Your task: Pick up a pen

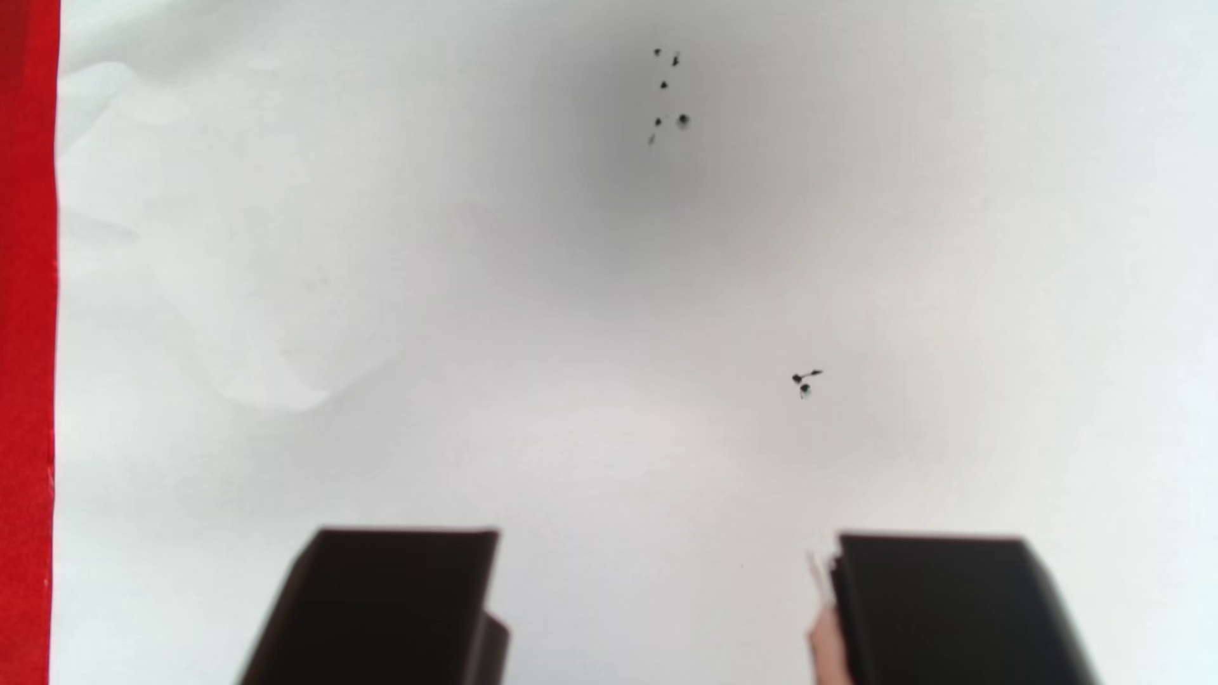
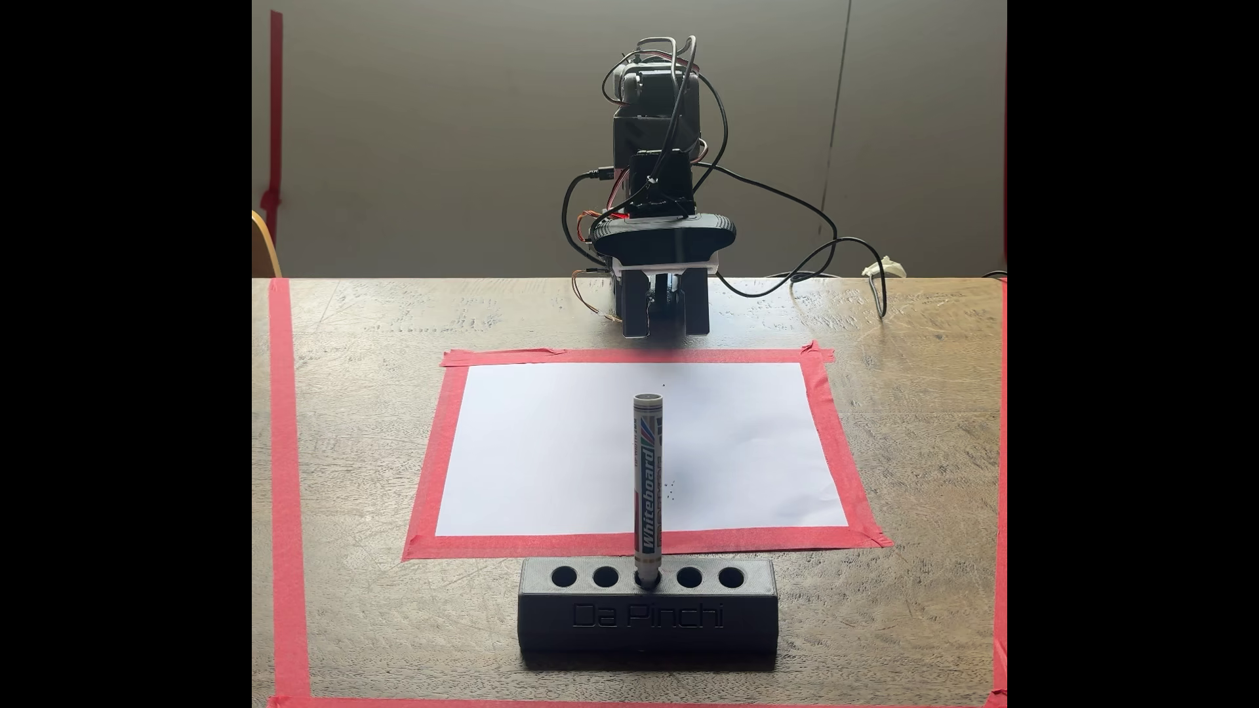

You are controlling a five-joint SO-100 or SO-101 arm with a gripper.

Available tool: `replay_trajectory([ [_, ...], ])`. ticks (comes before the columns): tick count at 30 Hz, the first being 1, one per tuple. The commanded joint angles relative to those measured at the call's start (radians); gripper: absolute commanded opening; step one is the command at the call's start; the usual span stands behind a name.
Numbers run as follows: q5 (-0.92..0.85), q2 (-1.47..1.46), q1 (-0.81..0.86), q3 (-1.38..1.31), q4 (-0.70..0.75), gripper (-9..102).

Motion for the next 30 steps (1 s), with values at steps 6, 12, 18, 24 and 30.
replay_trajectory([
  [6, -0.009, -0.342, -0.002, -0.380, -0.222, 97],
  [12, -0.009, -0.578, 0.000, -0.598, -0.324, 97],
  [18, -0.041, -0.807, 0.000, -0.808, -0.331, 97],
  [24, -0.124, -1.020, 0.003, -0.977, -0.374, 97],
  [30, -0.124, -1.229, 0.046, -1.147, -0.382, 97],
])
